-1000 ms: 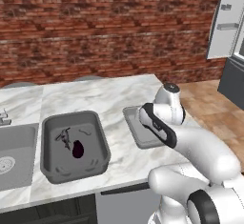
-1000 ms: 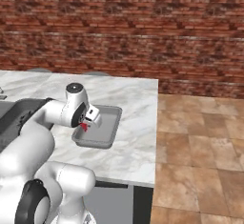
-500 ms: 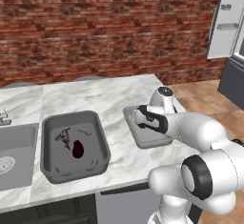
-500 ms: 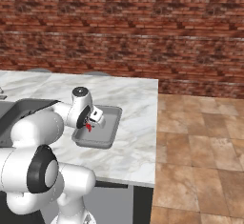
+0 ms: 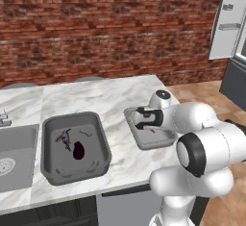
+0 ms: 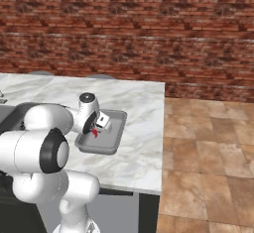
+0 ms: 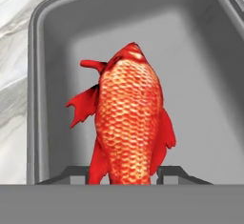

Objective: Place one eggplant and one fish in each tupperware on the nearby counter, to pack two identical lunches.

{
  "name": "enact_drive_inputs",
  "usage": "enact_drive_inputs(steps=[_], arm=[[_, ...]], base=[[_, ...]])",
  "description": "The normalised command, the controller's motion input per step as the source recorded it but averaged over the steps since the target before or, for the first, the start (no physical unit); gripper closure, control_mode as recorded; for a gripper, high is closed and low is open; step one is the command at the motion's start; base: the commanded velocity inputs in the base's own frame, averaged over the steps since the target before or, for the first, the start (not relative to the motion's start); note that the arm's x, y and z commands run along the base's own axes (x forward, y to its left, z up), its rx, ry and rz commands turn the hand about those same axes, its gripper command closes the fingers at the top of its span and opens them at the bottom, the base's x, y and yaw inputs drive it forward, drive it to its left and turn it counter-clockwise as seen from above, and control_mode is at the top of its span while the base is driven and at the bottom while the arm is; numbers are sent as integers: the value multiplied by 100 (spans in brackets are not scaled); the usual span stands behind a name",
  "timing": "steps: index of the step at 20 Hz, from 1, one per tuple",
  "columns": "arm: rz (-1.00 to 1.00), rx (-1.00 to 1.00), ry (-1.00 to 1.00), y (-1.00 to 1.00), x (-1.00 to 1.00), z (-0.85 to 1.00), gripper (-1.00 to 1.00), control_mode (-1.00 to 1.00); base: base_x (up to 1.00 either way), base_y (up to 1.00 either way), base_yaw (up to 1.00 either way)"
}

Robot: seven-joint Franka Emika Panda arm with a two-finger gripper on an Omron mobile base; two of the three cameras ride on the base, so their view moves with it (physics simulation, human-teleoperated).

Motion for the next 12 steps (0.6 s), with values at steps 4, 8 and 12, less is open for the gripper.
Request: enact_drive_inputs(steps=[4, 8, 12], arm=[[0, 0, 0, 0, 8, 0, -100, -100], [0, 0, -4, 0, 2, 0, -100, -100], [0, 0, -8, 1, 1, 3, -100, -100]], base=[[0, 0, 0], [0, 0, 0], [0, 0, 0]])
